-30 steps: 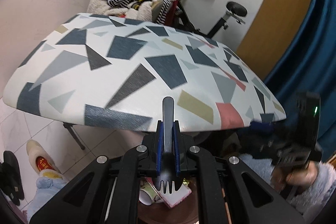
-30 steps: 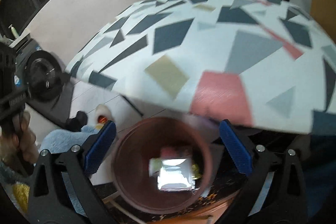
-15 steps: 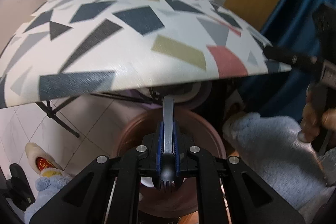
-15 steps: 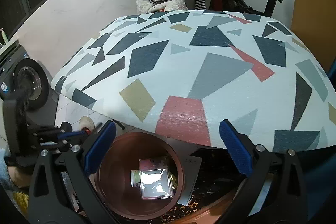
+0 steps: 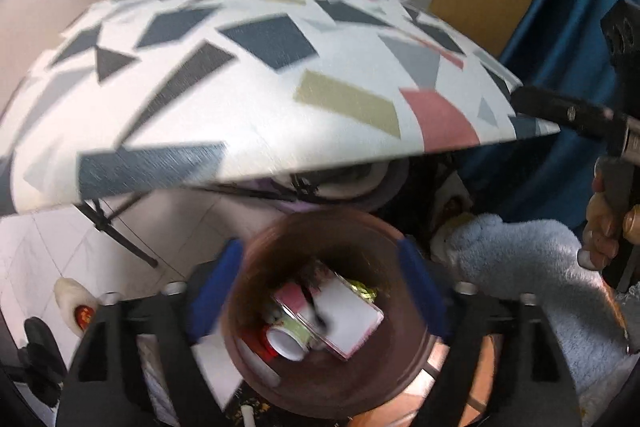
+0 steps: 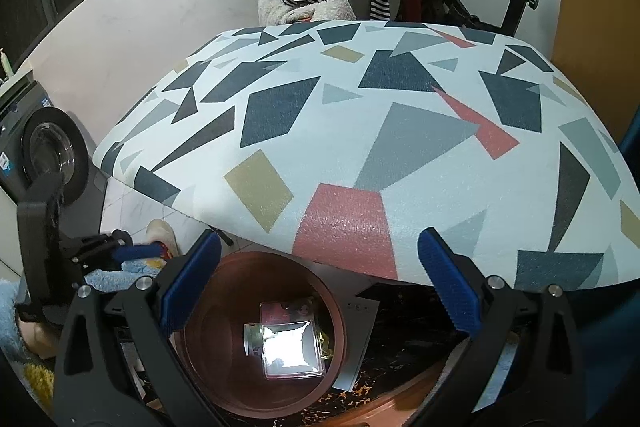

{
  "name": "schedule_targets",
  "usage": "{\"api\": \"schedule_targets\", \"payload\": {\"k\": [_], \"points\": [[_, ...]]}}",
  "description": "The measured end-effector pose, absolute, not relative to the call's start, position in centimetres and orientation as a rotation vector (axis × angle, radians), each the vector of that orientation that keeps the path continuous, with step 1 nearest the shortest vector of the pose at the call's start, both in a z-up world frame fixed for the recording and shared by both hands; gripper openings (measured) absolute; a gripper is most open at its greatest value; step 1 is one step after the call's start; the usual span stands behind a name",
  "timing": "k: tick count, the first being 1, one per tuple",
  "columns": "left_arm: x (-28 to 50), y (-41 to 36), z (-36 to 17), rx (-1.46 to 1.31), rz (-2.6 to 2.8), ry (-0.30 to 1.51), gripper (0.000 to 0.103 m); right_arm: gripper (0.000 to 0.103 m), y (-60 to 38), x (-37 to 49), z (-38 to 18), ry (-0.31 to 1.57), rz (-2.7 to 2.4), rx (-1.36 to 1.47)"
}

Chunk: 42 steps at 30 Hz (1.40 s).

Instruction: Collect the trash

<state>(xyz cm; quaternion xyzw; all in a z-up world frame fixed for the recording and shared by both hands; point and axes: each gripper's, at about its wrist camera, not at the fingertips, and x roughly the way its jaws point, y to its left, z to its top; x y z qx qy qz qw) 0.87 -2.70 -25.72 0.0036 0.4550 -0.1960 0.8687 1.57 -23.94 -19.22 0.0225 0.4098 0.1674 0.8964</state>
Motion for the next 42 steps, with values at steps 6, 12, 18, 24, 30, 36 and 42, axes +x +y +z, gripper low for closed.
{"api": "schedule_targets", "payload": {"k": [6, 12, 18, 24, 30, 36, 42], "points": [[1.3, -0.9, -21.6, -0.002, -0.351, 0.847, 0.096, 0.097, -23.6, 1.3, -17.9, 0.825, 0.336, 0.014], [1.4, 0.4, -16.6, 0.009, -0.322, 0.733, 0.097, 0.097, -23.6, 1.2, -15.4, 0.781, 0.319, 0.009], [1.3, 1.1, -11.3, 0.022, -0.319, 0.639, 0.097, 0.097, -23.8, 1.4, -11.9, 0.724, 0.311, 0.023], [1.1, 1.2, -5.5, 0.048, -0.294, 0.531, 0.097, 0.097, -24.1, 1.5, -7.4, 0.645, 0.303, 0.027], [0.7, 1.1, -1.5, 0.071, -0.259, 0.458, 0.097, 0.097, -24.0, 1.3, -3.8, 0.578, 0.299, 0.011], [0.1, 1.4, -0.3, 0.066, -0.214, 0.412, 0.097, 0.097, -24.0, 1.0, -1.6, 0.535, 0.302, -0.008], [0.3, 1.4, -0.7, 0.092, -0.159, 0.435, 0.097, 0.097, -23.9, 1.0, -0.9, 0.539, 0.295, -0.016]]}}
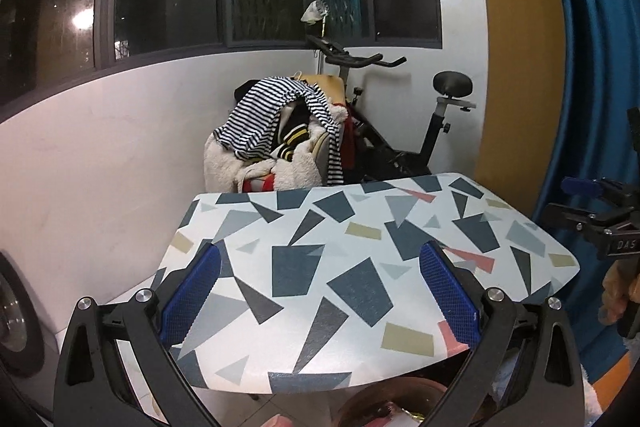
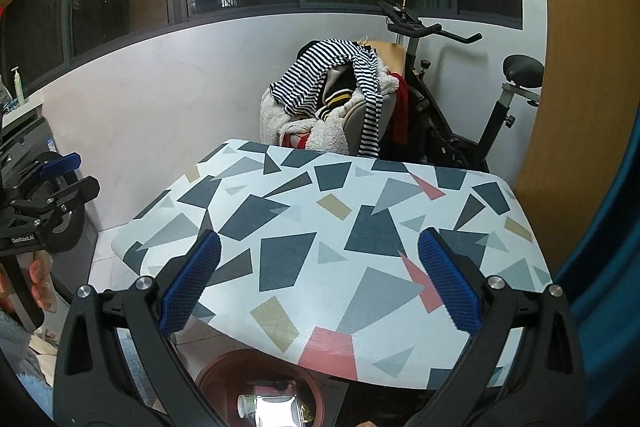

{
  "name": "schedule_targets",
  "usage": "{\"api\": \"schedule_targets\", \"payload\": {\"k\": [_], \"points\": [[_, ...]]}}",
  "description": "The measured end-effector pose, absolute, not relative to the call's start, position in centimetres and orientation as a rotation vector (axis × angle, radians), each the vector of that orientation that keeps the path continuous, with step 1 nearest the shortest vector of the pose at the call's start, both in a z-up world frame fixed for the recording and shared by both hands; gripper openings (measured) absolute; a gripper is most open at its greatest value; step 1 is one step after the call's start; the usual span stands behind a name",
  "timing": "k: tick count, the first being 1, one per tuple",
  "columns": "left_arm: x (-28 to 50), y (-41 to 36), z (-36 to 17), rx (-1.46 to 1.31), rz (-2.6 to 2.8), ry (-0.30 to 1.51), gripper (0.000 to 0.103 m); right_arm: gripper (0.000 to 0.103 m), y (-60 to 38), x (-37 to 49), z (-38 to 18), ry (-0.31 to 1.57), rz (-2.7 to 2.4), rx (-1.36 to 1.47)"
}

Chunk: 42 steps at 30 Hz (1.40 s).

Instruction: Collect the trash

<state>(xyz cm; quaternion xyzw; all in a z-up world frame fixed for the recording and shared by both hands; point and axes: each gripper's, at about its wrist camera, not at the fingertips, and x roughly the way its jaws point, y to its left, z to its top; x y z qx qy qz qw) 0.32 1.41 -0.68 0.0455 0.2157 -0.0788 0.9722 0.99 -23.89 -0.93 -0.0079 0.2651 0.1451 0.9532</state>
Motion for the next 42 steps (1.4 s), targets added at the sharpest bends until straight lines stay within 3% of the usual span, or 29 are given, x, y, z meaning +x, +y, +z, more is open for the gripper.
{"api": "schedule_targets", "payload": {"k": [42], "points": [[0.9, 2.6, -1.3, 0.112, -0.111, 0.460, 0.097, 0.097, -23.2, 1.4, -1.6, 0.576, 0.295, -0.046]]}}
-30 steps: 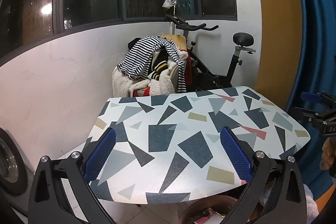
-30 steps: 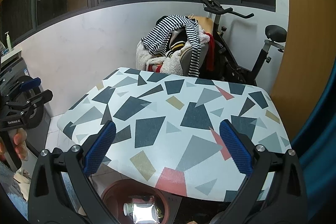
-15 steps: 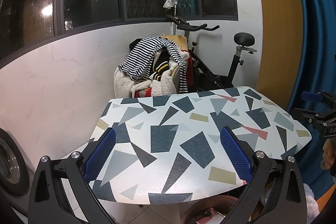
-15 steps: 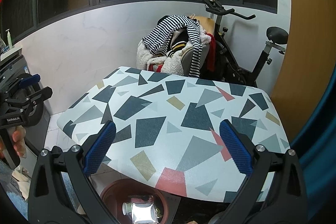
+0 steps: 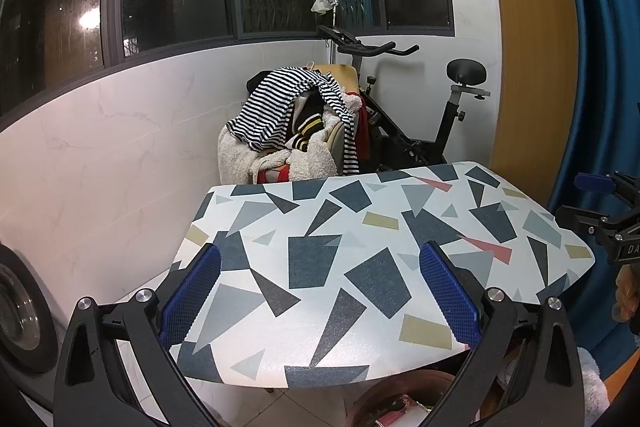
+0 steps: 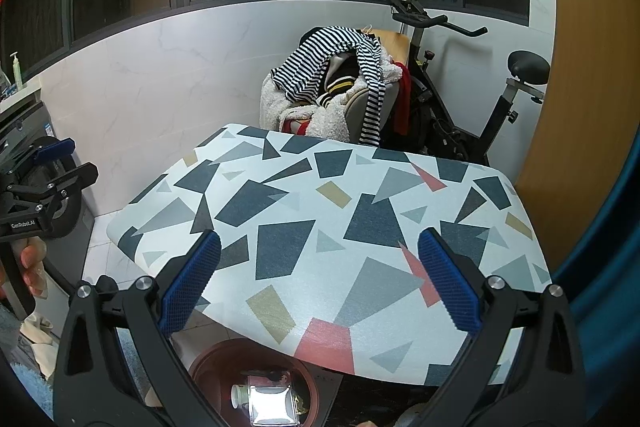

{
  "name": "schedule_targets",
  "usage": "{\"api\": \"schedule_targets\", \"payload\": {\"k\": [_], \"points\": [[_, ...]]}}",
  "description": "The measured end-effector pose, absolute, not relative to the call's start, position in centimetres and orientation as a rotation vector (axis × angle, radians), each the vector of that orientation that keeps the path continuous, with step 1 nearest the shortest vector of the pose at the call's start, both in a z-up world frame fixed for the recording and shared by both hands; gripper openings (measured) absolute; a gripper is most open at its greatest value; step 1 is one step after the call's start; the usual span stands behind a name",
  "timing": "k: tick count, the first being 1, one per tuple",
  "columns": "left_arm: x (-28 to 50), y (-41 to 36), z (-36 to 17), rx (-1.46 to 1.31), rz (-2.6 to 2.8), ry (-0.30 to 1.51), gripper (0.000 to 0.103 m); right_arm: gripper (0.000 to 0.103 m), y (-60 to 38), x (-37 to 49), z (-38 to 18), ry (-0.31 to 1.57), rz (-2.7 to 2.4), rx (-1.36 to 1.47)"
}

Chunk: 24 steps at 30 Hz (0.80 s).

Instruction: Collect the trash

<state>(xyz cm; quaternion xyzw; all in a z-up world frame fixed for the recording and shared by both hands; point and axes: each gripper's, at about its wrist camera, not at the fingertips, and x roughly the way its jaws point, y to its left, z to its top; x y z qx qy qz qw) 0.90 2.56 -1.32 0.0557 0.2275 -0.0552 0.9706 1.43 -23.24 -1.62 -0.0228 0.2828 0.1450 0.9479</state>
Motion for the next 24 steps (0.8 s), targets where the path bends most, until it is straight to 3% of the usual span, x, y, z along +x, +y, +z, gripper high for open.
{"api": "schedule_targets", "payload": {"k": [24], "points": [[0.95, 2.54, -1.79, 0.105, -0.114, 0.473, 0.097, 0.097, -23.19, 1.48, -1.73, 0.578, 0.296, -0.048]]}}
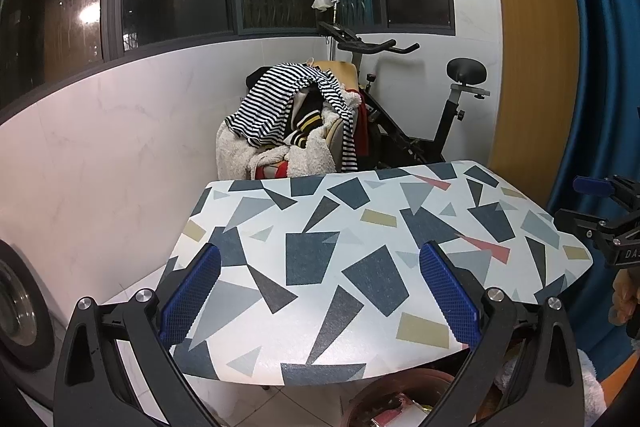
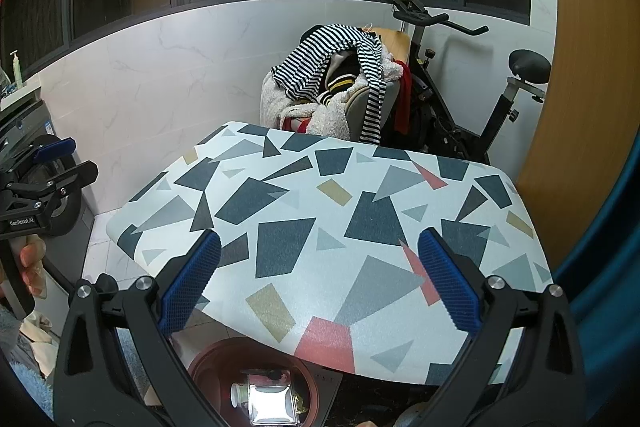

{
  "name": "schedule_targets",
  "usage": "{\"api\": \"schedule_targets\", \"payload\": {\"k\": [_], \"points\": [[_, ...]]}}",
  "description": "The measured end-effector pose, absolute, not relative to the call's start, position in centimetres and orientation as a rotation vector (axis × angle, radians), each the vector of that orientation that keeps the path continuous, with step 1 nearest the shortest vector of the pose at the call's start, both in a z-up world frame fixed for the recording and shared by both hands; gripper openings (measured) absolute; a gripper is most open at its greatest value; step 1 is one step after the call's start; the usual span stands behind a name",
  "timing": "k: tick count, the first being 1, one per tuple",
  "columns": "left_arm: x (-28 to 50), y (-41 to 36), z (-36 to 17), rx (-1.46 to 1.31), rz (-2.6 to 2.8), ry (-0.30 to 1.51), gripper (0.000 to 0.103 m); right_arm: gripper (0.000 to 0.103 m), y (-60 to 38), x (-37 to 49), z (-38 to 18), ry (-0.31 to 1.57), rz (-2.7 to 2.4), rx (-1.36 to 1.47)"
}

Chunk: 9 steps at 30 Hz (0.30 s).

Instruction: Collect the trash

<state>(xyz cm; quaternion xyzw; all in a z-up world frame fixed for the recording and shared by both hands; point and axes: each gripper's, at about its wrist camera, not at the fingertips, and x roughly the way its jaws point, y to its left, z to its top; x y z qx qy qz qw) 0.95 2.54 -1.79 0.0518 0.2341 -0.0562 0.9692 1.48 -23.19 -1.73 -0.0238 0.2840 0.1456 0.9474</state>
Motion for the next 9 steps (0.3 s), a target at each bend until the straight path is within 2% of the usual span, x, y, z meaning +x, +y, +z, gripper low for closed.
{"api": "schedule_targets", "payload": {"k": [9], "points": [[1.39, 2.38, -2.11, 0.098, -0.102, 0.496, 0.097, 0.097, -23.24, 1.40, -2.30, 0.582, 0.299, -0.046]]}}
